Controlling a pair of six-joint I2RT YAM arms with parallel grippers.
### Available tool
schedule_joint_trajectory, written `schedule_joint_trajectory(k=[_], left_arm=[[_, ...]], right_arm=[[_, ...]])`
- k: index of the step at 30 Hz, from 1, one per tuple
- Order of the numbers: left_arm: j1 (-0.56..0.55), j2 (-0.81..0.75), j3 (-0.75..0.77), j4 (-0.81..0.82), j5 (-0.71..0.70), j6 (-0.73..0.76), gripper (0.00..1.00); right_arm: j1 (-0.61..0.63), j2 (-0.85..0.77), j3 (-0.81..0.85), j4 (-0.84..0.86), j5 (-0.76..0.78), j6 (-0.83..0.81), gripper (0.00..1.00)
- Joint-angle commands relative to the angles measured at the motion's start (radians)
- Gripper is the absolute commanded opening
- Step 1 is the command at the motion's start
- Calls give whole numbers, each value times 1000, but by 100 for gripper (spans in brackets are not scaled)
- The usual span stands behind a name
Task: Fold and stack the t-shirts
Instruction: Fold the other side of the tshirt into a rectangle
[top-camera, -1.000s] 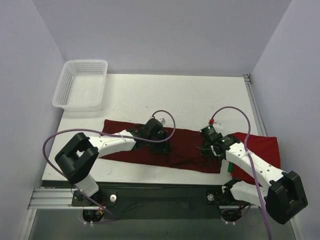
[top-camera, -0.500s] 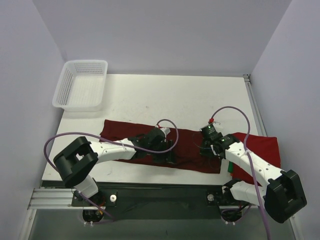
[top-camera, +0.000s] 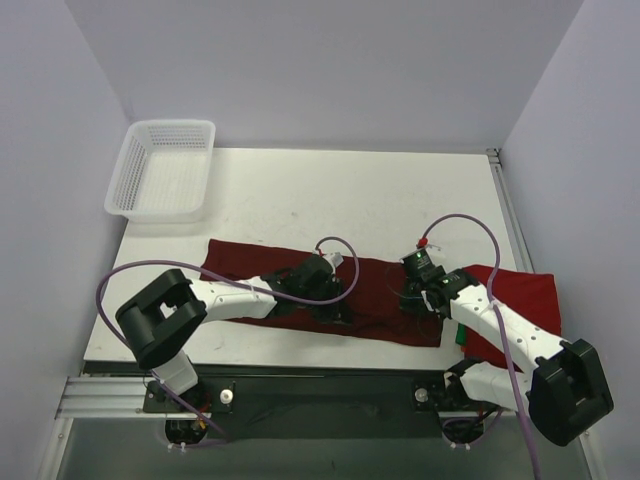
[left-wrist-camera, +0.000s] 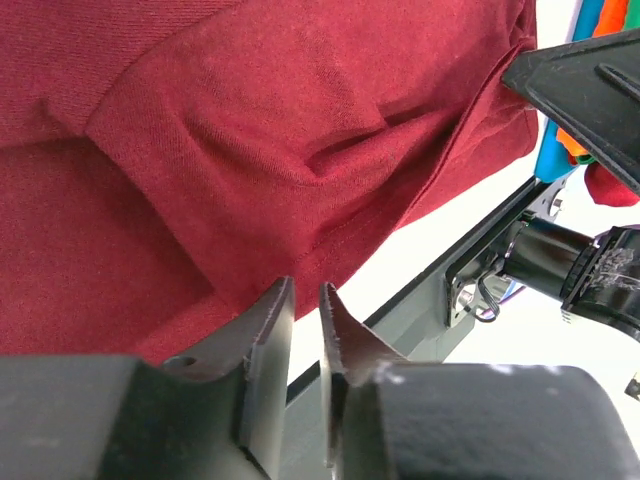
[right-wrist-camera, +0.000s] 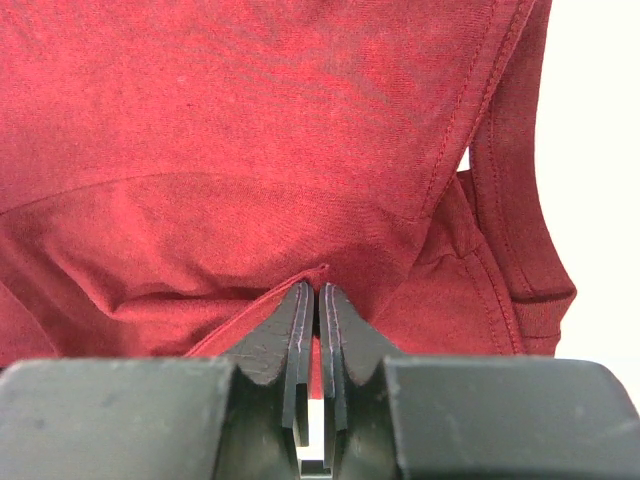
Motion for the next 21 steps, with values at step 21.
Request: schedule_joint_trajectory(k=[21], left_arm=[[-27, -14, 61, -124, -109, 51, 55]], right_arm=[[-8, -16, -33, 0, -1, 4, 0]])
